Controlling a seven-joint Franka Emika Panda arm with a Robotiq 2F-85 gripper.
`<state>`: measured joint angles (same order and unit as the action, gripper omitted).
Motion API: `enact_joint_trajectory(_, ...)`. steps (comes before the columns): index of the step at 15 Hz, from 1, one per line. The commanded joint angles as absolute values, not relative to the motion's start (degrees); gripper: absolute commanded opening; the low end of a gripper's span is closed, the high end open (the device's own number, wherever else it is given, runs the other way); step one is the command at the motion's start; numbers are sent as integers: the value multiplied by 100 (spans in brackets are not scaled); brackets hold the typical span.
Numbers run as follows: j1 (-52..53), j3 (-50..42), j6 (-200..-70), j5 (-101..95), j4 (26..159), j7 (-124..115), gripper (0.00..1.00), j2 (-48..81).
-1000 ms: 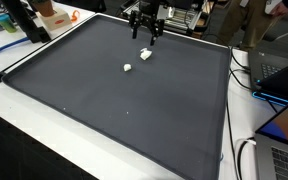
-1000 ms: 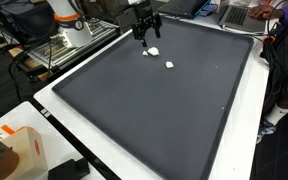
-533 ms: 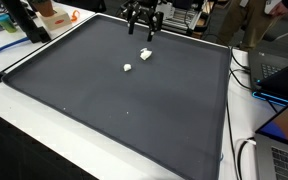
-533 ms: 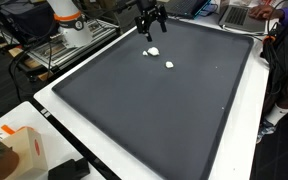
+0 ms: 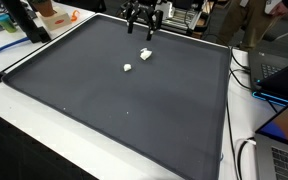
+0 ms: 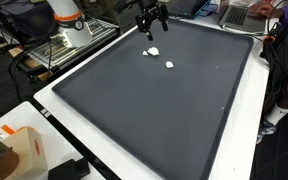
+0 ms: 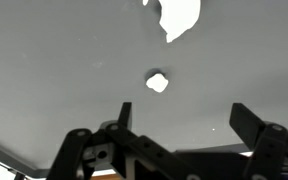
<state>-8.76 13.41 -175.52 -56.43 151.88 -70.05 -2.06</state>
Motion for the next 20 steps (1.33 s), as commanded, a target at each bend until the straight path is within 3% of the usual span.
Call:
enact_joint_trajectory(1, -850, 1317, -17530, -5268, 15117, -6687, 100, 0)
enact_joint_trajectory(8, -891, 1733, -17335, -3032, 15031, -4740, 100, 576)
enact_joint_trajectory(10, -221, 1302, -17211, -1990, 14982, -3944, 100, 595)
enact_joint_trajectory(11, -787, 1940, -17066, -1714, 14925, -3706, 100, 581)
enact_joint_trajectory(14, -873, 2270, -16485, -510, 14686, -2836, 100, 347)
enact_joint_trajectory(15, -694, 2004, -16892, -1099, 14802, -3312, 100, 526)
enact_joint_trajectory(20, -794, 2207, -16474, -562, 14554, -2888, 100, 456)
